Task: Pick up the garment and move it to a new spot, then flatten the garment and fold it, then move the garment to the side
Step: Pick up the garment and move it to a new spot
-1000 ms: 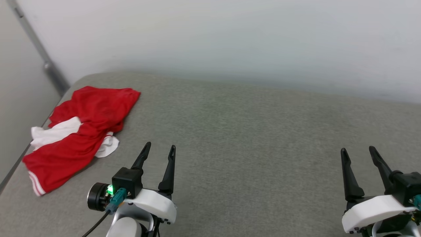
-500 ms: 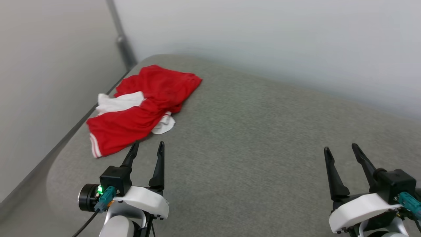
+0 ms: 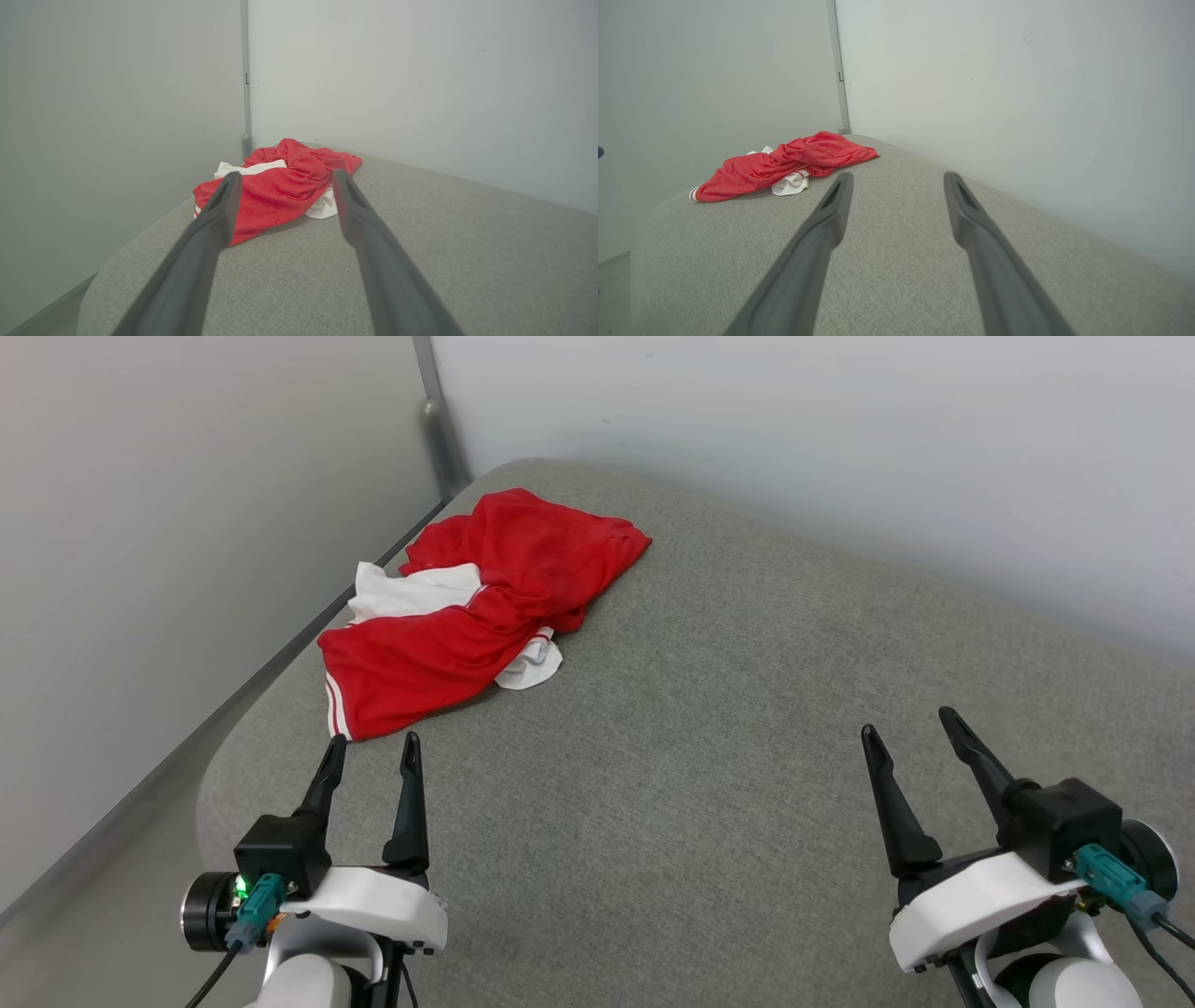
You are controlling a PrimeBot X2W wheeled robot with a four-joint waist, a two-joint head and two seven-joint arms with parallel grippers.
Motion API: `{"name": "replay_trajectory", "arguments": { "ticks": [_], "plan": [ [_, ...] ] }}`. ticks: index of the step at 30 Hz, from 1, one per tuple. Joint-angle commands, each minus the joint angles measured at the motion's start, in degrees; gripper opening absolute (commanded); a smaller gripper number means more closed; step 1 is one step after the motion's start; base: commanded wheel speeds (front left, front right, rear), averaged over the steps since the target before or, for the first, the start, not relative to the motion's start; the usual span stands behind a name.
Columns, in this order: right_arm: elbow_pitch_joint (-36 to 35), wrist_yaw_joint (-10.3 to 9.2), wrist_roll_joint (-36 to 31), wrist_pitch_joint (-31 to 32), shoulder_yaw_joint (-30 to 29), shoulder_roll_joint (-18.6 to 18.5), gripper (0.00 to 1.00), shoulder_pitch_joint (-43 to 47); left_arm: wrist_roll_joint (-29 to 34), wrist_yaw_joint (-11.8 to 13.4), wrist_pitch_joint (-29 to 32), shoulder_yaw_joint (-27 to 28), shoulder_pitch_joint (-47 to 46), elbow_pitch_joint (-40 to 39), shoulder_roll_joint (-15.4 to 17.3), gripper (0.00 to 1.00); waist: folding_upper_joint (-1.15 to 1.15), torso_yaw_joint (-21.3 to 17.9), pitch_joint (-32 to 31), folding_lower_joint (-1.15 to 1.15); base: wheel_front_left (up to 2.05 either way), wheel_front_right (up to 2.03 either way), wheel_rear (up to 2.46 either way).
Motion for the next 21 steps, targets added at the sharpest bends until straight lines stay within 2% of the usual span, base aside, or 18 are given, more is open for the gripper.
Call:
{"name": "replay_trajectory", "arguments": {
  "ticks": [1, 6, 12, 17, 21],
  "plan": [
    [0.2, -0.04, -0.2, -0.2, 0.1, 0.0, 1.0, -0.4, 0.0, 0.2, -0.1, 0.2, 0.4, -0.2, 0.0, 1.0, 0.0, 0.0, 0.1, 0.0, 0.0, 0.0, 0.0],
    [0.5, -0.04, 0.0, -0.2, 0.1, -0.2, 1.0, -0.5, 0.2, 0.1, -0.1, 0.4, 0.0, 0.0, -0.1, 1.0, 0.0, 0.1, 0.2, 0.0, 0.0, 0.0, 0.0],
    [-0.8, -0.04, -0.6, 0.5, -1.4, -0.2, 1.0, 0.3, 0.6, -1.1, -0.1, -0.2, -4.9, 2.2, 0.7, 1.0, 0.0, -0.1, 1.5, 0.0, 0.0, 0.0, 0.0],
    [-3.2, -0.05, -0.6, 2.0, -1.0, -1.1, 1.0, -2.0, -2.1, -2.3, 1.4, 1.6, -13.8, 4.9, 2.7, 1.0, 0.0, -3.7, 6.4, 0.0, 0.0, 0.0, 0.0],
    [-4.5, -0.04, -0.2, 2.6, -0.3, -2.4, 1.0, -4.7, -4.6, -2.7, 6.1, 4.0, -21.9, 6.8, 6.1, 1.0, 0.0, -7.6, 11.2, 0.0, 0.0, 0.0, 0.0]
  ]
}}
